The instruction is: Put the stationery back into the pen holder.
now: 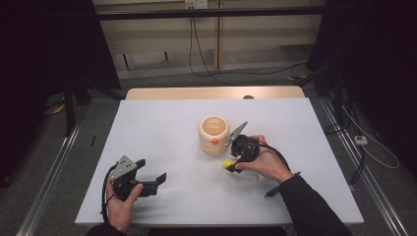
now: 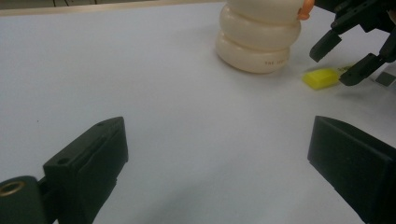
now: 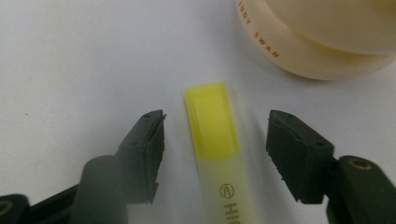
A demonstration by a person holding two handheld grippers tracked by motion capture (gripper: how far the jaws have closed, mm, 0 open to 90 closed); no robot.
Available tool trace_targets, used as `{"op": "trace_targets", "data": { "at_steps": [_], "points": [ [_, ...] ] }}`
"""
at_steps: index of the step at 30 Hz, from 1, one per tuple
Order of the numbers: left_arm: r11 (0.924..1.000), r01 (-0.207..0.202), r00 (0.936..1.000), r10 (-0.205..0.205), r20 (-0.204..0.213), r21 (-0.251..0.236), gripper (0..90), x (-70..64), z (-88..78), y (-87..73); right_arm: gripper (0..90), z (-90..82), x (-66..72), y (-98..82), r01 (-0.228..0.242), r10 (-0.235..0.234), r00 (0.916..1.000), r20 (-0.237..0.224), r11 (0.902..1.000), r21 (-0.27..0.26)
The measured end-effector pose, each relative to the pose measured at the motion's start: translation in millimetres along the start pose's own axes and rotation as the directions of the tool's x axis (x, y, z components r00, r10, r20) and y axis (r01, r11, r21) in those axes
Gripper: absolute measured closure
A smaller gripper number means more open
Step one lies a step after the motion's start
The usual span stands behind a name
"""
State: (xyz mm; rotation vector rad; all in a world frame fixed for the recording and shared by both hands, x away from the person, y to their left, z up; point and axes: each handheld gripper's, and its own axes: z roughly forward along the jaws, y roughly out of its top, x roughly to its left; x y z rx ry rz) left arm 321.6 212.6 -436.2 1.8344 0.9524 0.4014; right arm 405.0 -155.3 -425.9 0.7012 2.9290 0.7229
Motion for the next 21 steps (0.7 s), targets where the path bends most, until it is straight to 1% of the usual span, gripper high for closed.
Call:
{"op": "trace_targets", "data": {
  "at_steps": [2, 3, 4, 5, 6, 7, 8, 9, 10, 11, 12, 13, 14, 15, 17, 19, 20, 21],
  "points": [
    [1.0, -0.002, 1.0, 0.002, 0.001, 0.001, 5.0, -0.3, 0.0, 0.1, 46.2, 2.0, -0.5, 1.5, 0.017, -0.017, 0.9998, -0.015, 0.9997, 0.018],
    [1.0, 0.0, 1.0, 0.0, 0.0, -0.002, 5.0, -0.6, 0.1, 0.1, 46.6, 2.8, 0.0, 2.6, 0.018, -0.018, 0.9997, -0.017, 0.9993, 0.033],
    [1.0, -0.003, 1.0, 0.003, 0.001, 0.001, 5.0, -0.4, -0.1, 0.2, 48.2, 3.8, 0.5, 3.8, 0.017, -0.017, 0.9998, -0.01, 0.9989, 0.043],
    [1.0, -0.003, 1.0, 0.003, 0.001, 0.0, 5.0, -0.3, -0.2, 0.1, 49.7, 4.4, 0.2, 5.1, 0.033, -0.032, 0.9994, -0.008, 0.9979, 0.056],
    [1.0, -0.003, 1.0, 0.003, 0.002, 0.0, 5.0, -0.1, -0.3, 0.1, 49.9, 4.8, 1.0, 6.0, 0.032, -0.031, 0.9995, -0.009, 0.9971, 0.07],
    [1.0, -0.001, 1.0, 0.001, 0.003, 0.0, 5.0, 0.0, -0.2, 0.0, 51.6, 5.4, 0.4, 6.8, 0.046, -0.045, 0.9989, -0.008, 0.9962, 0.074],
    [1.0, 0.001, 1.0, -0.001, 0.004, 0.001, 5.0, 0.1, 0.0, 0.0, 53.2, 5.6, 0.7, 7.4, 0.044, -0.043, 0.999, -0.007, 0.9955, 0.084],
    [1.0, -0.003, 1.0, 0.003, 0.006, 0.006, 5.0, 0.4, 0.1, 0.0, 54.6, 6.2, -0.3, 7.7, 0.06, -0.059, 0.9982, -0.009, 0.9948, 0.083],
    [0.9999, -0.007, 1.0, 0.007, 0.006, 0.011, 5.0, 0.4, 0.2, 0.0, 56.7, 6.7, -0.6, 8.1, 0.064, -0.063, 0.9979, -0.011, 0.9948, 0.079],
    [0.9999, -0.009, 0.9999, 0.009, 0.01, 0.012, 5.0, 0.3, 0.5, -0.1, 57.5, 7.0, 0.0, 8.7, 0.053, -0.052, 0.9985, -0.015, 0.995, 0.085],
    [0.9998, -0.011, 0.9999, 0.011, 0.011, 0.014, 5.0, 0.2, 0.7, 0.0, 59.0, 7.8, 0.1, 9.2, 0.051, -0.05, 0.9986, -0.015, 0.9941, 0.096],
    [0.9998, -0.013, 0.9999, 0.012, 0.012, 0.015, 5.0, 0.1, 0.8, 0.0, 59.3, 9.2, -0.6, 9.4, 0.065, -0.064, 0.9979, -0.016, 0.9926, 0.103],
    [0.9998, -0.015, 0.9998, 0.015, 0.012, 0.017, 5.0, 0.1, 0.8, 0.0, 59.6, 9.4, -0.2, 9.5, 0.064, -0.062, 0.9977, -0.028, 0.9926, 0.102],
    [0.9998, -0.013, 0.9998, 0.013, 0.012, 0.015, 5.0, -0.1, 0.8, -0.1, 60.4, 9.0, -0.1, 10.0, 0.057, -0.056, 0.9983, -0.017, 0.9922, 0.111],
    [0.9998, -0.012, 0.9999, 0.012, 0.011, 0.015, 5.0, 0.1, 0.7, -0.1, 61.8, 9.2, -0.7, 10.6, 0.058, -0.056, 0.9982, -0.022, 0.9916, 0.115],
    [0.9998, -0.012, 0.9999, 0.012, 0.011, 0.015, 5.1, -0.2, 0.7, -0.1, 63.4, 9.5, -1.4, 12.1, 0.076, -0.073, 0.9969, -0.028, 0.9888, 0.128],
    [0.9998, -0.014, 0.9998, 0.014, 0.012, 0.017, 5.1, -0.3, 0.6, -0.1, 64.0, 9.8, -1.2, 13.6, 0.084, -0.082, 0.9965, -0.017, 0.9865, 0.141],
    [0.9998, -0.015, 0.9998, 0.015, 0.012, 0.016, 5.2, -0.3, 0.5, -0.1, 64.5, 10.0, -0.5, 15.3, 0.084, -0.082, 0.9965, -0.019, 0.9841, 0.157]
  ]
}}
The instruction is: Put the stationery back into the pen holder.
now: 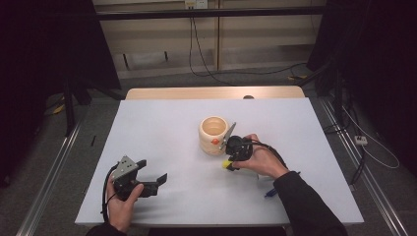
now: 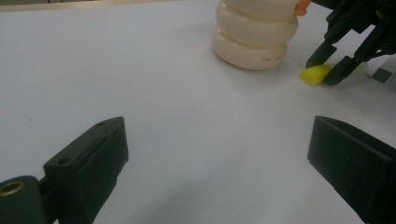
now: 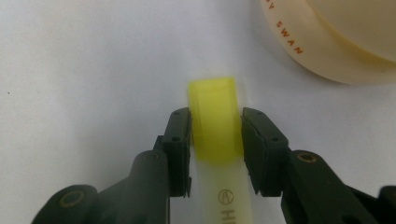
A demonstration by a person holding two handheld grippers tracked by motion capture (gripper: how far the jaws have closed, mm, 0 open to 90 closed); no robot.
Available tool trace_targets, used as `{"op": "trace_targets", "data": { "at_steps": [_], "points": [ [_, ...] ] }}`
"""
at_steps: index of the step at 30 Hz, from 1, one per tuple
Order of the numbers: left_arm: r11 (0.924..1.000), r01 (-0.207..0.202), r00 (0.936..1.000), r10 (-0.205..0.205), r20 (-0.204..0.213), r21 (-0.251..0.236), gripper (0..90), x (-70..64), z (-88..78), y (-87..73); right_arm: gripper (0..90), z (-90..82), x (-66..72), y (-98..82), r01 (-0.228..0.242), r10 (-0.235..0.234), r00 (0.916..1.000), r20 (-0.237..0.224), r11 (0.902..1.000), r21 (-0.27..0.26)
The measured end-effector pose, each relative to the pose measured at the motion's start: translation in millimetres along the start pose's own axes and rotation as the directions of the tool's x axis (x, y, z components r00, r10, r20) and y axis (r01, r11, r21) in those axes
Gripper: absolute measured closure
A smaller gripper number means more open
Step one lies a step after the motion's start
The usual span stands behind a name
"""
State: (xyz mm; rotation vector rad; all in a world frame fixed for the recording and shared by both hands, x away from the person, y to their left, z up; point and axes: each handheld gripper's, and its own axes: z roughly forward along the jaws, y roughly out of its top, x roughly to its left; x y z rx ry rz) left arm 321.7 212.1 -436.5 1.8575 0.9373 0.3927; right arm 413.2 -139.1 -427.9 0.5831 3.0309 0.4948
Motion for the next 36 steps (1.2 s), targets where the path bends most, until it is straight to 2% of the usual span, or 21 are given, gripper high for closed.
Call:
{"op": "trace_targets", "data": {
  "at_steps": [2, 5, 7, 8, 9, 11, 13, 14, 15, 17, 22, 24, 31, 36],
  "points": [
    [1.0, 0.0, 1.0, 0.0, 0.001, -0.002, 5.3, 0.1, 0.0, -0.1, 65.4, 0.8, -0.3, 1.8, 0.024, -0.024, 0.9997, 0.006, 0.9997, 0.005],
    [1.0, 0.004, 1.0, -0.004, 0.001, -0.002, 5.3, 0.1, 0.0, -0.2, 67.5, 0.6, 1.1, 2.1, 0.027, -0.027, 0.9996, 0.009, 0.9996, 0.008],
    [1.0, 0.001, 1.0, -0.001, 0.001, 0.001, 5.3, 0.2, 0.1, -0.1, 67.6, 0.5, 2.4, 1.4, 0.008, -0.008, 0.9999, 0.009, 1.0, -0.002],
    [1.0, -0.001, 1.0, 0.001, 0.001, 0.002, 5.3, 0.3, 0.1, -0.1, 67.6, 0.6, 1.0, 0.5, 0.028, -0.028, 0.9996, 0.007, 0.9996, -0.009],
    [1.0, 0.001, 1.0, -0.001, 0.001, 0.002, 5.3, 0.3, 0.1, -0.2, 67.6, 0.4, 1.3, 0.0, 0.017, -0.017, 0.9998, 0.006, 0.9998, -0.012],
    [1.0, 0.004, 1.0, -0.004, 0.001, -0.001, 5.2, 0.4, 0.2, -0.3, 67.6, 0.1, 1.1, -0.7, 0.023, -0.023, 0.9997, 0.009, 0.9996, -0.017],
    [1.0, 0.005, 1.0, -0.005, -0.001, 0.0, 5.3, 0.6, 0.2, -0.4, 67.6, -0.6, 2.3, -1.6, 0.002, -0.001, 0.9999, 0.012, 0.9997, -0.024],
    [1.0, 0.005, 1.0, -0.005, 0.0, 0.0, 5.2, 0.6, 0.2, -0.4, 67.6, -1.6, 0.0, -3.0, 0.022, -0.021, 0.9997, 0.012, 0.9993, -0.032],
    [1.0, 0.003, 1.0, -0.003, 0.0, 0.0, 5.3, 0.6, 0.2, -0.3, 67.6, -3.1, 0.7, -3.9, -0.001, 0.002, 1.0, 0.007, 0.9992, -0.04],
    [1.0, 0.003, 1.0, -0.003, -0.001, 0.003, 5.3, 0.4, 0.3, -0.3, 67.6, -6.6, -0.3, -6.9, -0.017, 0.017, 0.9998, 0.005, 0.997, -0.076],
    [1.0, 0.005, 1.0, -0.005, -0.002, 0.002, 5.3, 0.2, 0.4, -0.3, 67.6, -14.0, -1.4, -13.1, -0.038, 0.041, 0.9991, 0.015, 0.987, -0.156],
    [1.0, 0.005, 1.0, -0.005, -0.003, 0.002, 5.3, 0.2, 0.5, -0.4, 67.7, -16.0, -2.3, -14.4, -0.026, 0.031, 0.9991, 0.028, 0.9815, -0.19],
    [1.0, 0.002, 1.0, -0.002, -0.004, 0.003, 5.3, 0.5, 0.1, -0.3, 67.7, -24.1, 0.1, -15.4, -0.038, 0.053, 0.9972, 0.053, 0.9668, -0.253],
    [1.0, 0.002, 1.0, -0.002, -0.003, 0.003, 5.3, 0.5, 0.2, -0.3, 67.7, -29.7, -0.6, -19.7, -0.059, 0.081, 0.9953, 0.053, 0.9444, -0.323]
  ]
}}
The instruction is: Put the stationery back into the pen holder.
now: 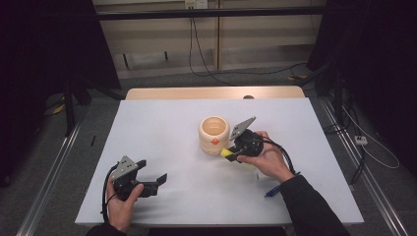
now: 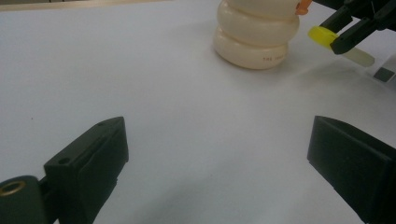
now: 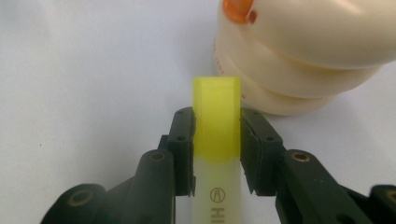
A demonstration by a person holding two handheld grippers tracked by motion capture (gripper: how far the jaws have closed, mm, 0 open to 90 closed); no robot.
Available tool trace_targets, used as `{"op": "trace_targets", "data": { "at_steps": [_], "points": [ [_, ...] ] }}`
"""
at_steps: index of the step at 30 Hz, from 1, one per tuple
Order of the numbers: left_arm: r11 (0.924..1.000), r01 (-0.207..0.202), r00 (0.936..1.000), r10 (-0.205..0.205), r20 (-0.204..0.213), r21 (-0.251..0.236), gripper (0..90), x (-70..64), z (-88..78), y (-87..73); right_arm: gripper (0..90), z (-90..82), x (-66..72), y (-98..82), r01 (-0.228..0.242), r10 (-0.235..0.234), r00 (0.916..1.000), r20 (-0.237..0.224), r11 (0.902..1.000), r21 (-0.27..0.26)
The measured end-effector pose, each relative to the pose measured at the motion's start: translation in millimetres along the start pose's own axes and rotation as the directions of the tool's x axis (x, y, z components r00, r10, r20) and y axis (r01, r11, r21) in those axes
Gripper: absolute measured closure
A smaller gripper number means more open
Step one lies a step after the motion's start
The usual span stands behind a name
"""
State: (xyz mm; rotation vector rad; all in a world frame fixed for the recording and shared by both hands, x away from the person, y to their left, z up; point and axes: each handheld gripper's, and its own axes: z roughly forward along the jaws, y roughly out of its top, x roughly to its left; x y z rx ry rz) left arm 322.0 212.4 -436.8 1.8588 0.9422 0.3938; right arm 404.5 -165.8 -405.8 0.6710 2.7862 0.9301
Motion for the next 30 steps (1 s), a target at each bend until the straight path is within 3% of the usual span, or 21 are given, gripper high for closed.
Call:
{"op": "trace_targets", "data": {
  "at_steps": [3, 10, 17, 25, 30],
  "points": [
    [1.0, 0.002, 1.0, -0.002, 0.001, -0.003, 5.3, -0.1, 0.0, 0.0, 67.7, -5.1, -1.2, -0.4, -0.026, 0.026, 0.9997, -0.005, 0.9985, -0.049],
    [1.0, 0.0, 1.0, 0.0, 0.004, 0.0, 5.3, -0.3, -0.1, 0.1, 67.6, -10.2, 0.6, -4.9, -0.052, 0.054, 0.9984, 0.016, 0.9929, -0.107],
    [1.0, 0.002, 1.0, -0.002, 0.004, -0.001, 5.3, -0.2, 0.0, 0.1, 67.6, -17.2, -0.7, -8.7, -0.08, 0.084, 0.9964, 0.015, 0.9815, -0.174],
    [1.0, -0.002, 1.0, 0.002, 0.005, -0.001, 5.3, -0.3, 0.0, 0.2, 67.6, -27.4, 1.1, -6.6, -0.109, 0.119, 0.9927, 0.022, 0.9593, -0.26],
    [1.0, 0.004, 1.0, -0.004, 0.002, 0.0, 5.2, 0.2, 0.4, -0.2, 67.6, -32.0, 0.4, -6.7, -0.104, 0.12, 0.9922, 0.033, 0.9442, -0.312]
  ]
}}
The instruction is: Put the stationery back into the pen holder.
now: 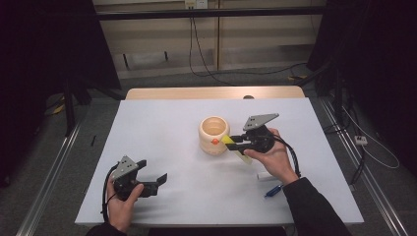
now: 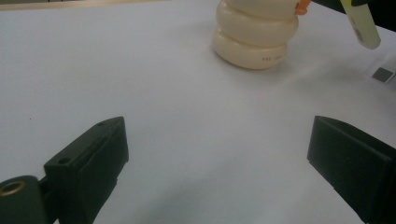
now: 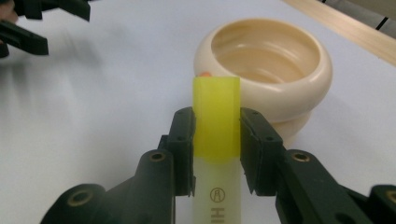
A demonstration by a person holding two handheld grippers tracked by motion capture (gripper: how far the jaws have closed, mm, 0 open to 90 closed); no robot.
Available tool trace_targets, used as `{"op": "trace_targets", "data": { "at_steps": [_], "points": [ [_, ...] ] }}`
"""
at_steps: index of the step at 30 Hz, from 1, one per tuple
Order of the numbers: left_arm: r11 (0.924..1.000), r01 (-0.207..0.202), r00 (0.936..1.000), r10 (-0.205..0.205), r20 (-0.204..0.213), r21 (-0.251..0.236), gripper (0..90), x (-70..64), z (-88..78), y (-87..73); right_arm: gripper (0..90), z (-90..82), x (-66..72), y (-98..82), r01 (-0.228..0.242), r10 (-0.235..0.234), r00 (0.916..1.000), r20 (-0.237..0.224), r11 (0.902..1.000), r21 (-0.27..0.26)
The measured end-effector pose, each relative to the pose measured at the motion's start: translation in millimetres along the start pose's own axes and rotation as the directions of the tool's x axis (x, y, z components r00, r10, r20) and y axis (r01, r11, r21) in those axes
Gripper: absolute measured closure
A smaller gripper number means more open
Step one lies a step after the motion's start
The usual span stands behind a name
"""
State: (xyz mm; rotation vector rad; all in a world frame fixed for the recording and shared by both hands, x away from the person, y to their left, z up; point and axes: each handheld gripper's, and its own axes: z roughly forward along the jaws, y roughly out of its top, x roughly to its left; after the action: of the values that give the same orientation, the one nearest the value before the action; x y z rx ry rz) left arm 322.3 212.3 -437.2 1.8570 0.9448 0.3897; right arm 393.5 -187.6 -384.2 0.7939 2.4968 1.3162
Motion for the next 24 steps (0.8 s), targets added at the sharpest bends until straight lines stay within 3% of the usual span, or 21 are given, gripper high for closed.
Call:
{"op": "trace_targets", "data": {
  "at_steps": [3, 10, 24],
  "points": [
    [1.0, 0.001, 1.0, -0.001, 0.0, -0.003, 5.3, 0.1, -0.3, -0.1, 67.6, -1.8, 2.0, 1.9, 0.008, -0.008, 0.9998, 0.02, 0.9998, -0.019],
    [1.0, 0.007, 1.0, -0.007, -0.006, -0.006, 5.2, 0.1, -1.2, -0.4, 67.6, -6.5, 5.7, 10.8, 0.005, -0.004, 0.9999, 0.011, 0.9956, -0.093],
    [0.9999, 0.013, 0.9997, -0.013, -0.02, 0.004, 5.2, 0.2, 5.3, 1.6, 67.6, -9.3, -3.4, 28.4, -0.035, 0.035, 0.9994, -0.003, 0.9787, -0.202]
  ]
}}
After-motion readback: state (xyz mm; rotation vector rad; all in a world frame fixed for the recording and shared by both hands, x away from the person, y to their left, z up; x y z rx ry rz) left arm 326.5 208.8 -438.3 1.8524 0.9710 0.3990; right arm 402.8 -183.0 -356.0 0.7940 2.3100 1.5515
